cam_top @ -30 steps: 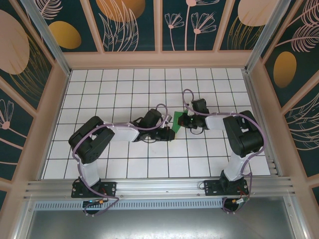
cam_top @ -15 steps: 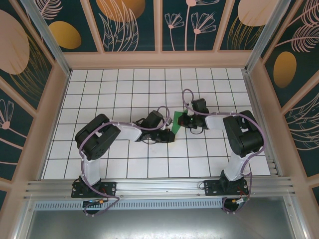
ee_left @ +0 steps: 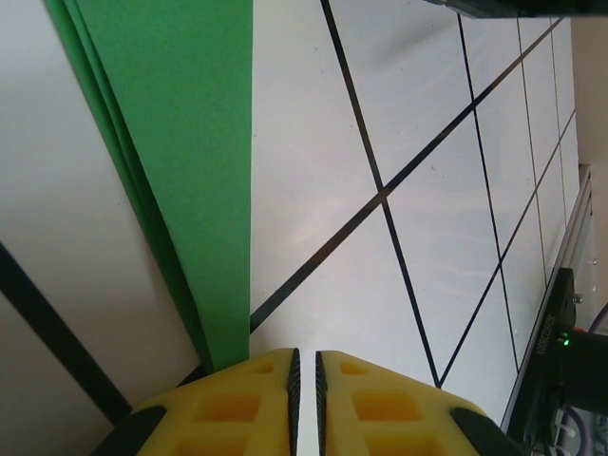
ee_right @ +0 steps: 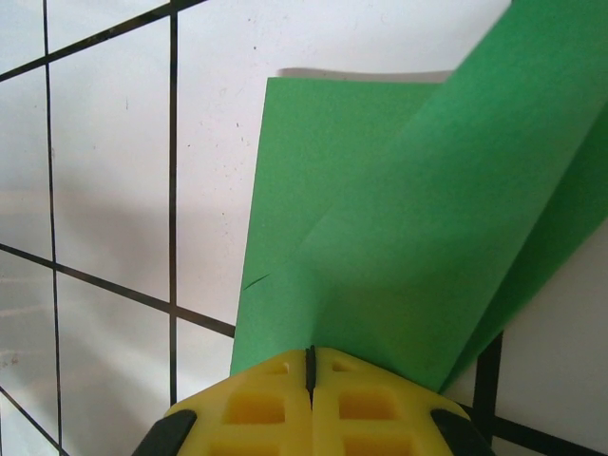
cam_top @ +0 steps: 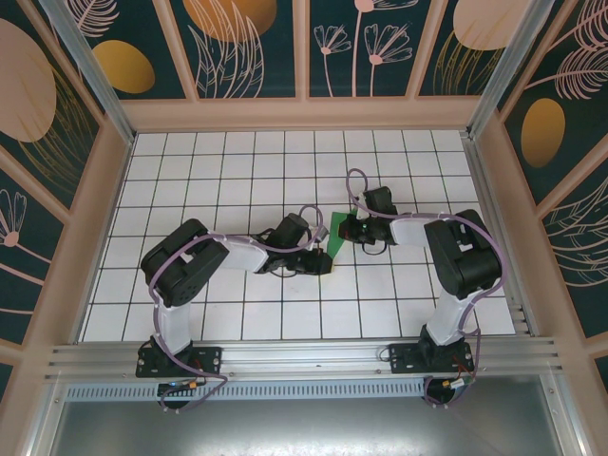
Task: Fold a paper plane with a square sheet of paper (fold left side to right side)
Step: Fold the wing for the fifth time at the center of the table.
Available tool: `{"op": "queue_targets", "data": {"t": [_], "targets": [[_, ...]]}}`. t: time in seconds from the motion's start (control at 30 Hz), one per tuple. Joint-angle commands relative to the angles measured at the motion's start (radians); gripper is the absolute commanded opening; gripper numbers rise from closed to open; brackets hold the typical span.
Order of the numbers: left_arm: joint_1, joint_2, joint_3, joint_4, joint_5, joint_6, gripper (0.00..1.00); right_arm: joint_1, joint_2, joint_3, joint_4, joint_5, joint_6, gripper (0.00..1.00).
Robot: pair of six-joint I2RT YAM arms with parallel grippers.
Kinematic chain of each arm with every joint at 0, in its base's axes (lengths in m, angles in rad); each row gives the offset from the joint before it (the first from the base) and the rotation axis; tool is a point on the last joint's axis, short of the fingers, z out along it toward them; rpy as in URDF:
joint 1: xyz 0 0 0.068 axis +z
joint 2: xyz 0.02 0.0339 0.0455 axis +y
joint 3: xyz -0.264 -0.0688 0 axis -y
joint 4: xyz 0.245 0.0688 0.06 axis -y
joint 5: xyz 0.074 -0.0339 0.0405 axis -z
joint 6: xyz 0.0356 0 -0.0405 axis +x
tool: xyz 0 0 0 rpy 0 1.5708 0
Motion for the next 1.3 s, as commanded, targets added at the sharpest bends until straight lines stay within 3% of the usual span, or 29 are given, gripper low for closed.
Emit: {"op": "queue_targets", "data": {"t": [0.0,0.3,0.8,1.27], "targets": [[-0.025,-0.024,-0.053,-0.136,0.032,0.019,0.17,0.002,0.048,0.009,-0.072,0.084,-0.018,0.0],[0.061,-0.151,-0.002,-0.128,0.038,0.024,0.16,0.022,0.053,0.015,-0.075,0.071,-0.015,0.0],[0.086,0.073,0.242,-0.209,-0.055,0.101,0.14,0.047,0.059,0.02,-0.068,0.058,-0.001,0.0],[0.025,0.156,0.287,-0.325,-0.205,0.146,0.14,0.051,0.064,0.032,-0.073,0.052,0.011,0.0]]}}
